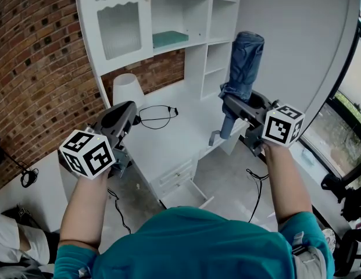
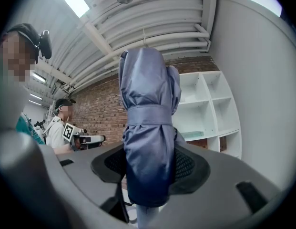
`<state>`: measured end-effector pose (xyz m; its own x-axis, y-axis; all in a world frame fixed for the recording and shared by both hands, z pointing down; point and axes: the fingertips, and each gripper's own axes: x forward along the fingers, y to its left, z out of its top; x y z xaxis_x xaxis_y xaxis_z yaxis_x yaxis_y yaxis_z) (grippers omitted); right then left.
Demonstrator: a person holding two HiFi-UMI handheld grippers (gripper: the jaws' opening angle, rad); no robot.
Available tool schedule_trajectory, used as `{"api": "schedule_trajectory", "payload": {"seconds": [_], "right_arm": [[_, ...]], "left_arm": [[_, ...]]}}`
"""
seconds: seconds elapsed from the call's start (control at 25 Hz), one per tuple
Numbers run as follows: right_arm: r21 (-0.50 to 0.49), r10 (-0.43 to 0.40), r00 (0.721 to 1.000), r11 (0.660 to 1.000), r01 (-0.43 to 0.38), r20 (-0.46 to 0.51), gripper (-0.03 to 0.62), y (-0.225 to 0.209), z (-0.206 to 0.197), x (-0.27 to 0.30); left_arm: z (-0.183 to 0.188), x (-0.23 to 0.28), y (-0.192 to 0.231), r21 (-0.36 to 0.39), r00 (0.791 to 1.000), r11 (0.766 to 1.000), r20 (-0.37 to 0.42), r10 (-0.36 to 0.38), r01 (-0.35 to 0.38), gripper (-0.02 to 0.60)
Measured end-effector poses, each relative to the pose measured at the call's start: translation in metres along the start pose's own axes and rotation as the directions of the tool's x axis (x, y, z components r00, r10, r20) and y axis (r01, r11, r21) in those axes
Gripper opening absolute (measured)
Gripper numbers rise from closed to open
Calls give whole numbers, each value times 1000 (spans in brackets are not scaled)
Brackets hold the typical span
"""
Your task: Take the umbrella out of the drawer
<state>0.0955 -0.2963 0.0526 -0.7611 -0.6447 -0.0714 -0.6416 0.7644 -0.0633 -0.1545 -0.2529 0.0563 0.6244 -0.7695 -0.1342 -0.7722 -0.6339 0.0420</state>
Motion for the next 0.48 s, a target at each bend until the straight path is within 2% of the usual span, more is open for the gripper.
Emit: {"api": "schedule_trajectory", "payload": {"seconds": [0.48], "right_arm": [[-14,-10,1000,1000,10,6,241,-1,6,1]], "left_arm": [[5,5,-5,11,1000,1000,-3,-13,13,9]]}}
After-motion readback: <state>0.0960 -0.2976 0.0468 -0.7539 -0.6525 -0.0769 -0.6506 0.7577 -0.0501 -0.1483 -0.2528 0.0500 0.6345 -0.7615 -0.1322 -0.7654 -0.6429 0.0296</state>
